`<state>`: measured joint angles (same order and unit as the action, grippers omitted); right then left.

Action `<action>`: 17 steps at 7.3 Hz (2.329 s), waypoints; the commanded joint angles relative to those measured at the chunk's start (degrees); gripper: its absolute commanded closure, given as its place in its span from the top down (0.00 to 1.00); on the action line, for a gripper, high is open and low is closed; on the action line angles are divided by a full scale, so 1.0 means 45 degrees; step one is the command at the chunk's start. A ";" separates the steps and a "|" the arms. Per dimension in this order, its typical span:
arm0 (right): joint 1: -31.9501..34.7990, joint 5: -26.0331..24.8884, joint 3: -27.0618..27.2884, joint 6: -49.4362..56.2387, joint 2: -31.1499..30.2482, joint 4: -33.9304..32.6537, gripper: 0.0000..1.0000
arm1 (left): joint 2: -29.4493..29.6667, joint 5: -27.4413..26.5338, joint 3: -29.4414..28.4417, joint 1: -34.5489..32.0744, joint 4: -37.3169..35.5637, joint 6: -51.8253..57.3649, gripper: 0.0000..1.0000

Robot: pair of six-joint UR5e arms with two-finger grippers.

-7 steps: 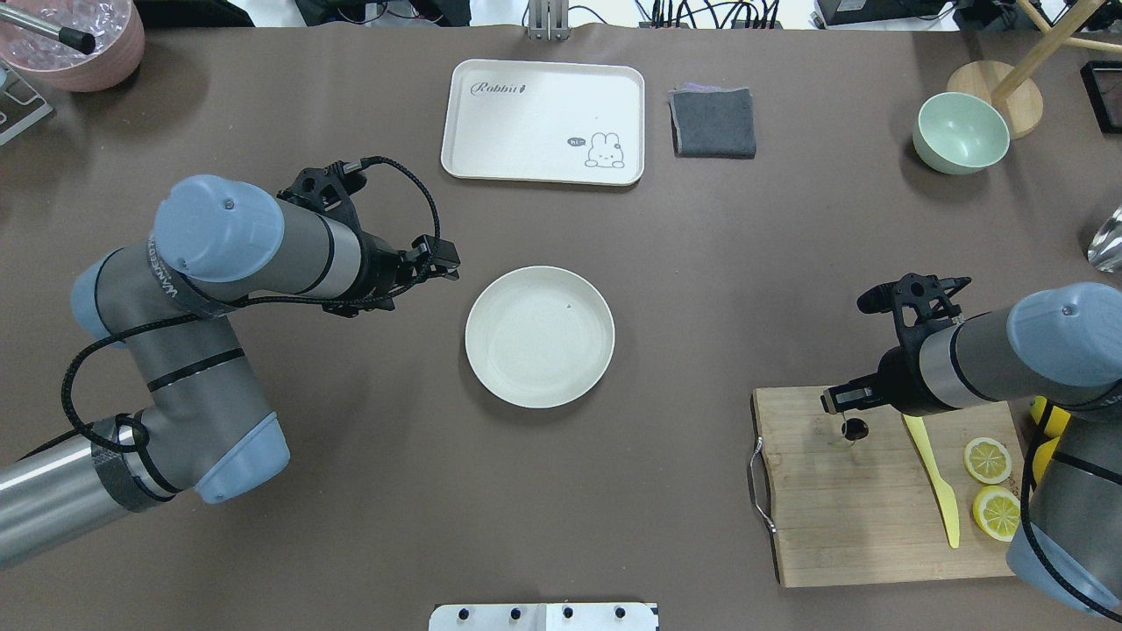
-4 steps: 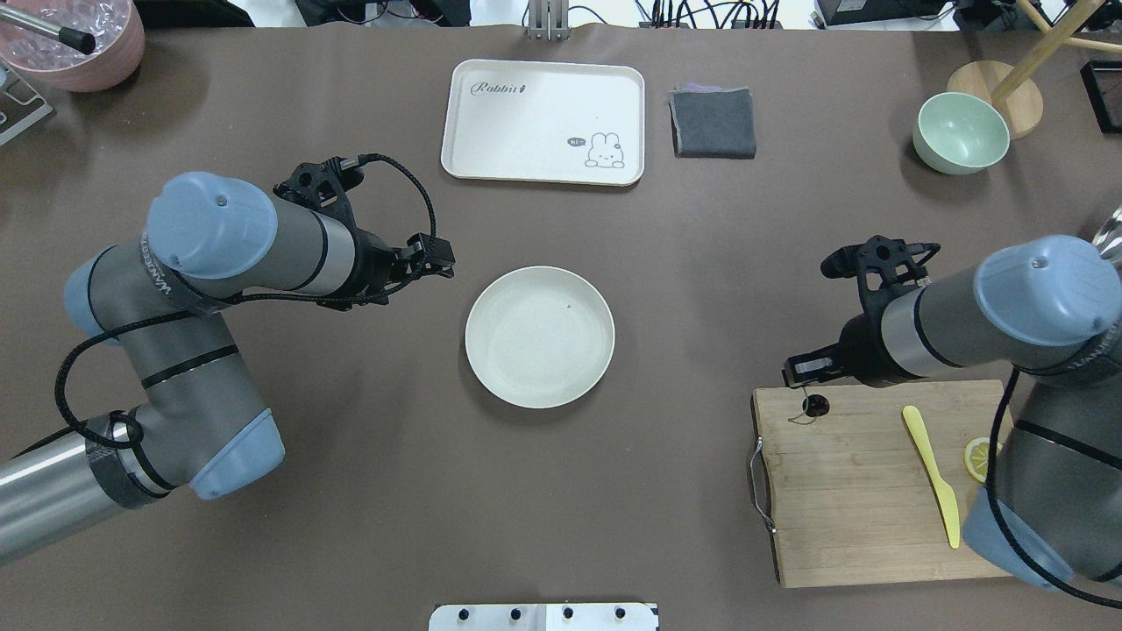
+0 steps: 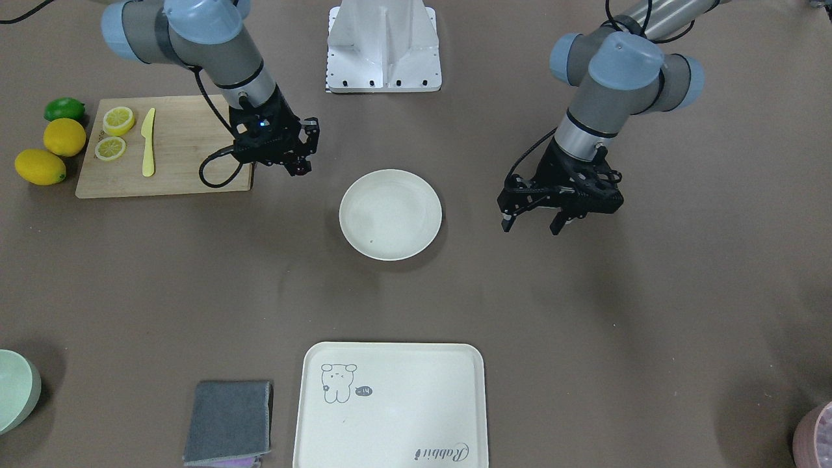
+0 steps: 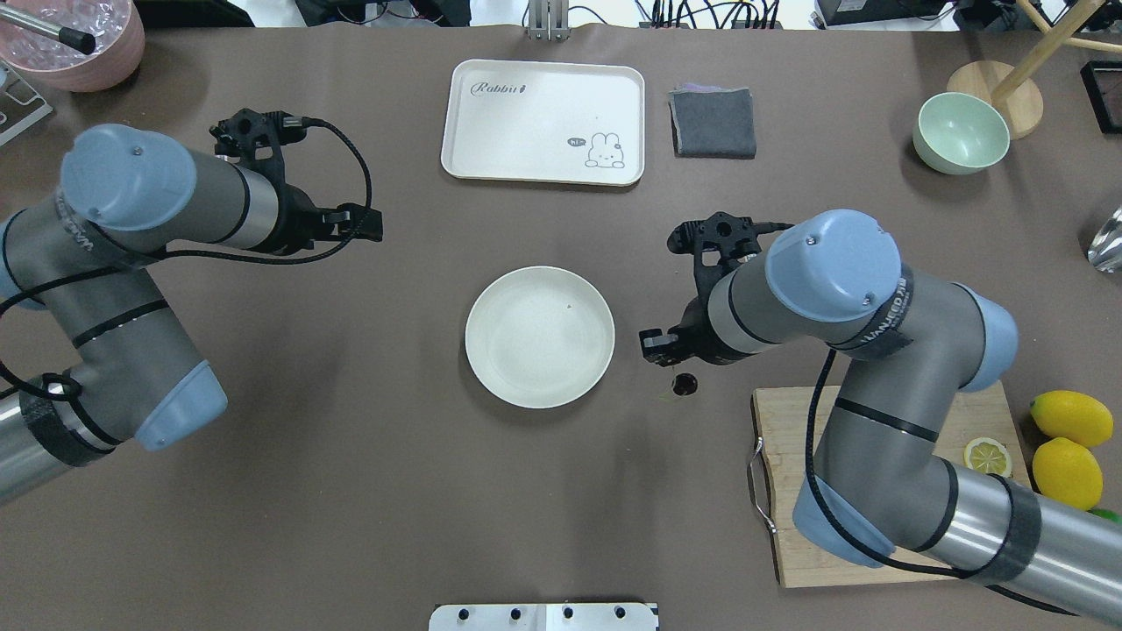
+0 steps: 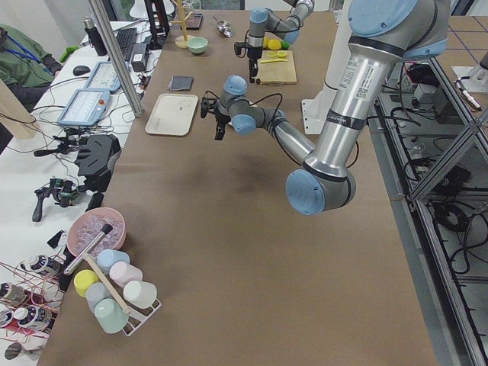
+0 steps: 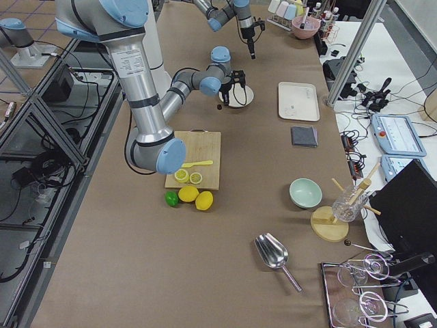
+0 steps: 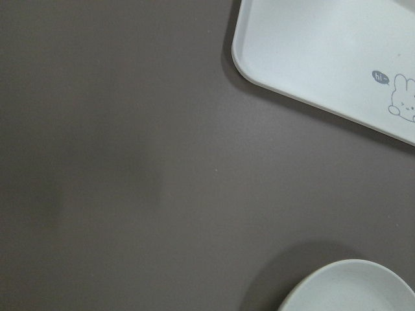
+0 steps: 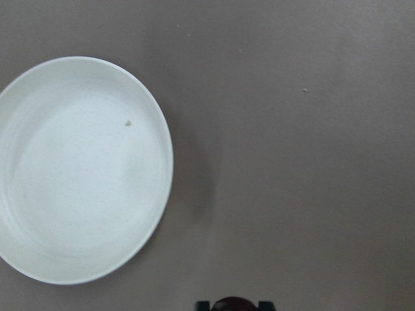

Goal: Place red cherry on plate
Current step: 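Carry the cherries over the plate with the right gripper while the left arm withdraws, then open the right gripper to drop the cherries onto the plate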

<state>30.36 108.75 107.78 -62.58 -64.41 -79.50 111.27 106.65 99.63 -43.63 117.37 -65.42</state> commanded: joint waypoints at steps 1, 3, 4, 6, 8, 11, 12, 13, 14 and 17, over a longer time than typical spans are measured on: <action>-0.0086 -0.0492 -0.2027 -0.0177 0.1904 0.0107 0.00 | -0.0834 0.0012 -0.0148 -0.1042 0.0108 0.3423 0.98; -0.0203 -0.0863 -0.4118 -0.0273 0.3662 0.0147 0.00 | -0.1558 0.0090 -0.0188 -0.2080 0.0148 0.5160 0.98; -0.0513 -0.1290 -0.4224 -0.0506 0.3786 0.0147 0.00 | -0.1581 0.0051 -0.0323 -0.2081 0.0148 0.5182 0.98; -0.1002 -0.1548 -0.5099 -0.0567 0.3923 0.1115 0.00 | -0.1737 0.0031 -0.0286 -0.2101 0.0323 0.5182 0.98; -0.1160 -0.1529 -0.5182 -0.0821 0.3962 0.1202 0.00 | -0.1737 0.0031 -0.0305 -0.2120 0.0324 0.5182 0.98; -0.1219 -0.1548 -0.5163 -0.0840 0.4118 0.1241 0.99 | -0.1776 0.0031 -0.0324 -0.2120 0.0324 0.5182 0.98; -0.1219 -0.1529 -0.5066 -0.1227 0.4312 0.1164 1.00 | -0.1776 0.0031 -0.0344 -0.2101 0.0324 0.5163 0.98; -0.1065 -0.1490 -0.4891 -0.1308 0.4372 0.1047 1.00 | -0.1815 0.0031 -0.0441 -0.2101 0.0324 0.5163 0.98; -0.0676 -0.1316 -0.4309 -0.1212 0.4373 -0.0037 1.00 | -0.1990 0.0051 -0.0538 -0.2101 0.0305 0.5182 0.98; 0.1819 0.0808 -0.1265 0.1550 0.3829 -0.5774 1.00 | -0.2886 0.0322 -0.0519 -0.3538 0.0051 0.7450 0.98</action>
<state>33.83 108.43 96.93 -61.56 -45.74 -95.89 100.10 107.35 97.39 -56.09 118.15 -38.45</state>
